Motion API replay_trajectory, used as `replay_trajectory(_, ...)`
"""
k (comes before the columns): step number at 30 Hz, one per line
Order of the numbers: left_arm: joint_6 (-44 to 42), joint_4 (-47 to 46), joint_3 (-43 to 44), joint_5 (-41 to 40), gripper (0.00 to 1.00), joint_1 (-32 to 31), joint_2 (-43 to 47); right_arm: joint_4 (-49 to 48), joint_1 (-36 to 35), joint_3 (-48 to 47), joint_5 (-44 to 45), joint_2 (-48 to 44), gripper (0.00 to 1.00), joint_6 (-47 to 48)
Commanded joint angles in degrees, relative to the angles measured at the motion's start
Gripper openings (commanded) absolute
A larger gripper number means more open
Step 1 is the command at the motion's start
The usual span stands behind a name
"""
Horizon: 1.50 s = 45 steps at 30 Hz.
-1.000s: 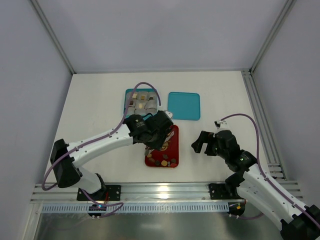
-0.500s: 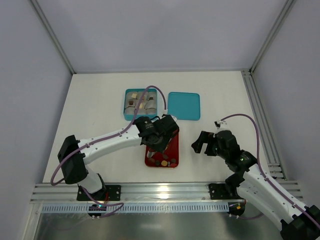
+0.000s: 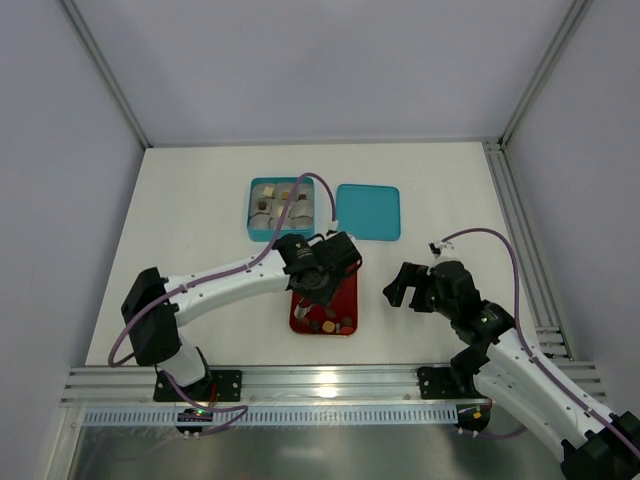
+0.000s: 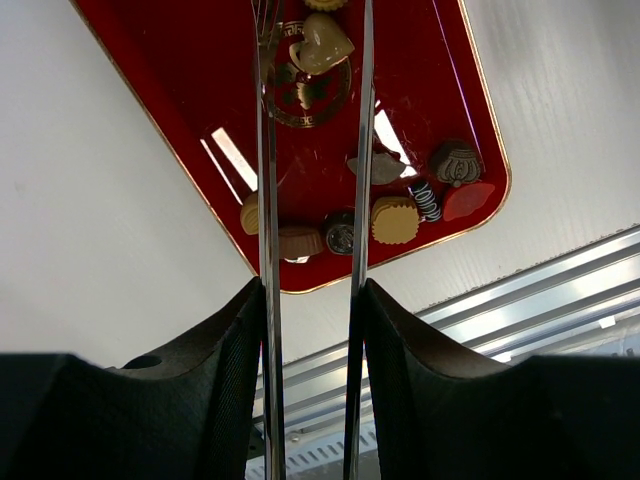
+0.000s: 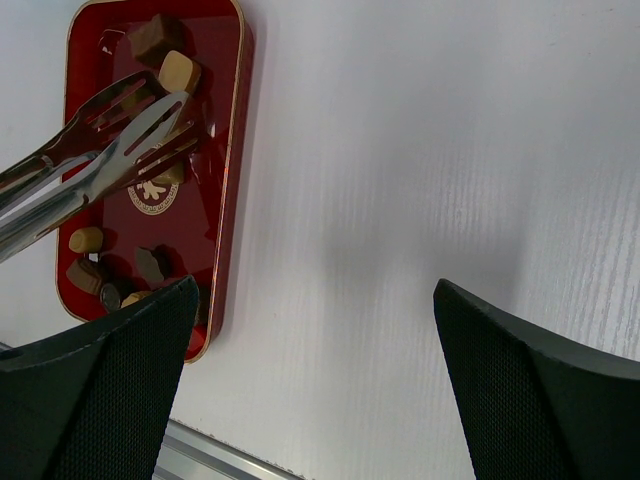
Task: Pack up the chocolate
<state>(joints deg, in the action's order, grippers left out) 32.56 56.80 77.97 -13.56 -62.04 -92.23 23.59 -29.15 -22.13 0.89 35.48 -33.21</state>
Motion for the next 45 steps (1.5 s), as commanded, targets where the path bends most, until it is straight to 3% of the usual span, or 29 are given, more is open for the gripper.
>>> replay_trajectory(1,-0.30,-0.37,2.09,-1.64,0.42,-0.71,0.47,-0.66,-0.21,-0.28,0.35,-0.68,1.00,-0.45)
replay_trajectory(13,-0.48,0.42,2.62,-1.47,0.41,-1.15,0.20,-1.18,-0.12,0.07,0.17,-0.59,1.00,-0.63)
replay_trajectory(32,-1.09,2.09,4.38,-3.40,0.30,-1.24,-0.24,-1.45,-0.21,0.33,0.08,-0.50,1.00,-0.98)
replay_trajectory(45,-1.62,3.23,5.79,-5.07,0.29,-1.24,0.47,-1.62,-0.21,0.51,0.17,-0.33,1.00,-1.15)
